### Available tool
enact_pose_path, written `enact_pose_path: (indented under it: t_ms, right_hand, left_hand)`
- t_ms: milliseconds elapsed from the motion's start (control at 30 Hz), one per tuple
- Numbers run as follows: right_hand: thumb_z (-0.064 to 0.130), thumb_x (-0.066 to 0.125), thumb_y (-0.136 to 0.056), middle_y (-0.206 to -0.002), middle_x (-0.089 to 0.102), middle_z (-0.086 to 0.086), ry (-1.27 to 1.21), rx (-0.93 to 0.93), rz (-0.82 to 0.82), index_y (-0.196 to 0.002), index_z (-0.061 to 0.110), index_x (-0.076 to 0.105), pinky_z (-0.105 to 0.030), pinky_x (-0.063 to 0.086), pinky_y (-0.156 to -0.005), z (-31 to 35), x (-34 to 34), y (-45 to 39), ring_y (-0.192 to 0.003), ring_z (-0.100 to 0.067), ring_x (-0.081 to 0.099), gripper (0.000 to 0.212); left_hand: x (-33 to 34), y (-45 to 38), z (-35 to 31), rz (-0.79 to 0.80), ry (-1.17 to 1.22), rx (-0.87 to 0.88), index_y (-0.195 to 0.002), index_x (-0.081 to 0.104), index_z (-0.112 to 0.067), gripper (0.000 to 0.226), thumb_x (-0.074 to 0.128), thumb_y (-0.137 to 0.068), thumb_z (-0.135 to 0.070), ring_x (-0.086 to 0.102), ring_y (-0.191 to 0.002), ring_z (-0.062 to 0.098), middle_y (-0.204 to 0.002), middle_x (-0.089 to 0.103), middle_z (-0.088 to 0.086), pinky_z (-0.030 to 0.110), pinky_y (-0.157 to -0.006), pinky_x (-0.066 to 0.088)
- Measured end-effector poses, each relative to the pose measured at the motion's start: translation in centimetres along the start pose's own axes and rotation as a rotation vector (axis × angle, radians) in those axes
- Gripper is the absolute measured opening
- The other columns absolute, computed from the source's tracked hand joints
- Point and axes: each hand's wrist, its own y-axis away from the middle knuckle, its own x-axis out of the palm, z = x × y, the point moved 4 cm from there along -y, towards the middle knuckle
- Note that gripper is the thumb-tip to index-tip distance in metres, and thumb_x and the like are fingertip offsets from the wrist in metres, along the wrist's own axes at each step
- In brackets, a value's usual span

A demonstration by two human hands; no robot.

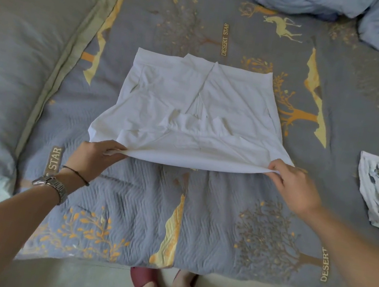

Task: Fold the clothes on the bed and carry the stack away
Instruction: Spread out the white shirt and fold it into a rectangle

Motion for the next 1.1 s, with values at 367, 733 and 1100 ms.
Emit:
enact_pose_path:
  t_ms: [367, 733, 1100]
  right_hand:
    - [0.036, 0.051, -0.090, -0.075, 0.064, -0.011, 0.097, -0.034, 0.090, -0.087, 0.004, 0.059, -0.036, 0.041, -0.049, 2.4, -4.8, 3.8, -0.065, -0.036, 0.061, 0.033]
    - [0.030, 0.049, -0.095, -0.096, 0.066, -0.007, -0.084, 0.106, 0.099, -0.100, 0.010, 0.053, -0.039, 0.045, -0.062, 0.4, -5.1, -3.2, -0.088, -0.034, 0.063, 0.021]
    - [0.029, 0.047, -0.095, -0.098, 0.057, 0.000, -0.127, 0.169, 0.007, -0.095, 0.019, 0.049, -0.038, 0.045, -0.067, -5.1, -0.8, -17.3, -0.092, -0.027, 0.056, 0.010]
  left_hand:
    - [-4.6, 1.9, 0.0, 0.284, 0.093, -0.100, -0.070, 0.059, -0.045, 0.028, 0.077, -0.073, -0.024, 0.058, -0.056, -0.012, -0.059, 0.064, -0.029, 0.000, -0.055, 0.037]
    - [-6.0, -5.3, -1.0, 0.150, 0.022, -0.092, -0.080, 0.068, -0.025, 0.007, 0.069, -0.082, -0.019, 0.058, -0.070, 0.013, -0.071, 0.063, -0.008, 0.012, -0.061, 0.038]
    - [-0.8, -19.2, 1.0, 0.017, -0.026, -0.222, -0.096, 0.063, -0.010, 0.011, 0.059, -0.089, -0.017, 0.052, -0.084, 0.022, -0.094, 0.059, 0.007, 0.028, -0.073, 0.035]
